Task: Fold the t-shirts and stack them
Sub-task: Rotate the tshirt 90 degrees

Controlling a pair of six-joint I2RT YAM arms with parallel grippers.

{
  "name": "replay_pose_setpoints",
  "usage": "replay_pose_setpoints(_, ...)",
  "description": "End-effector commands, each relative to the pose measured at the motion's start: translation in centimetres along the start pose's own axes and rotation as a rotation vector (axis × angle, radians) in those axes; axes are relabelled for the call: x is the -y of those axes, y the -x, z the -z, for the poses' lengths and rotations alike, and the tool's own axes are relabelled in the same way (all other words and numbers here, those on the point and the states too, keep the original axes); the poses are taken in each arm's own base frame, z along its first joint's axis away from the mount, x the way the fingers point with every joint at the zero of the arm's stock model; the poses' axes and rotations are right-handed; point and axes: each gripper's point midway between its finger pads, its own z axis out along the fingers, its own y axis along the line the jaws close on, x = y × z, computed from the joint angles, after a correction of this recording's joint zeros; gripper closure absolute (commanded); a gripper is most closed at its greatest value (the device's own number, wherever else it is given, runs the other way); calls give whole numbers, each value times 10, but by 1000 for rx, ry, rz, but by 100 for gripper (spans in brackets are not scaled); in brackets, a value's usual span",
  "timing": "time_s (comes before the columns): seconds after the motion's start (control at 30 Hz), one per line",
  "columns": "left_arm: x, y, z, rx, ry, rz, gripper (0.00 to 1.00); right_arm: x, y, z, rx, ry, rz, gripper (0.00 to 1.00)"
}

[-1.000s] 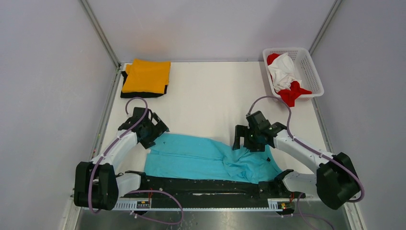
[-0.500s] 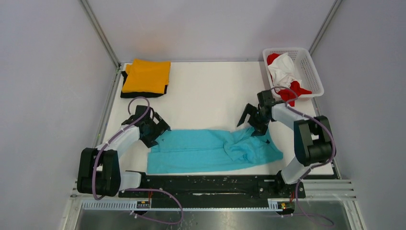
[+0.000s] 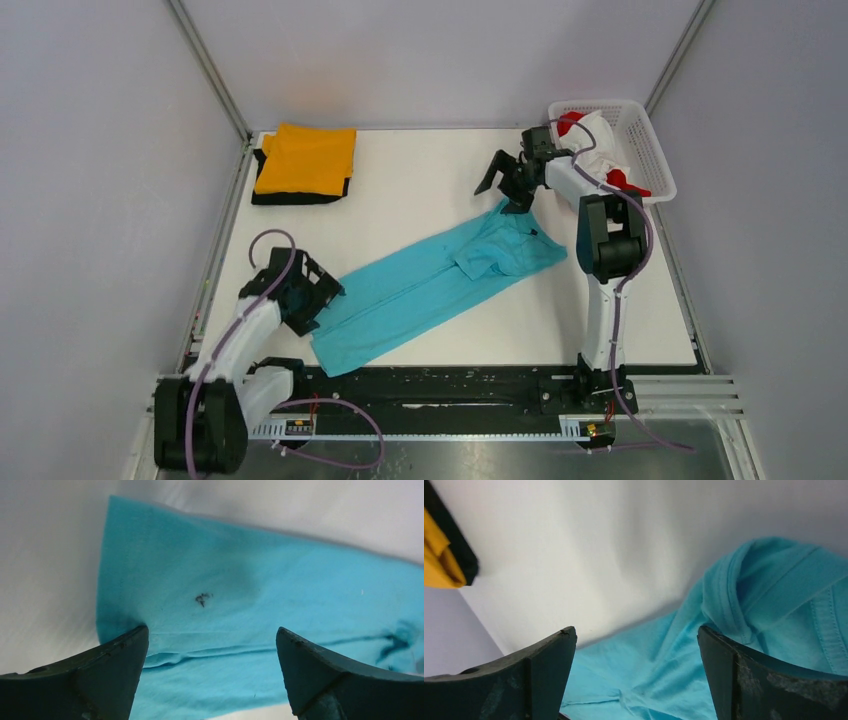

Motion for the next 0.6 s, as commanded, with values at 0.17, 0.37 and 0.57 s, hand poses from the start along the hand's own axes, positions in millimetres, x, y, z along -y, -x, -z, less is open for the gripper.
replay_pose_setpoints(0.17,5,-18,59,74,-222,28,1,-56,24,56,112,99,165,1)
replay_pose_setpoints(0.37,28,5,77,131,-252,-46,1,-54,-70,55,23,63,301,0)
replay_pose_setpoints(0.57,49,11,74,117,-305,-92,1,-32,-148,32,-127,55,365,0)
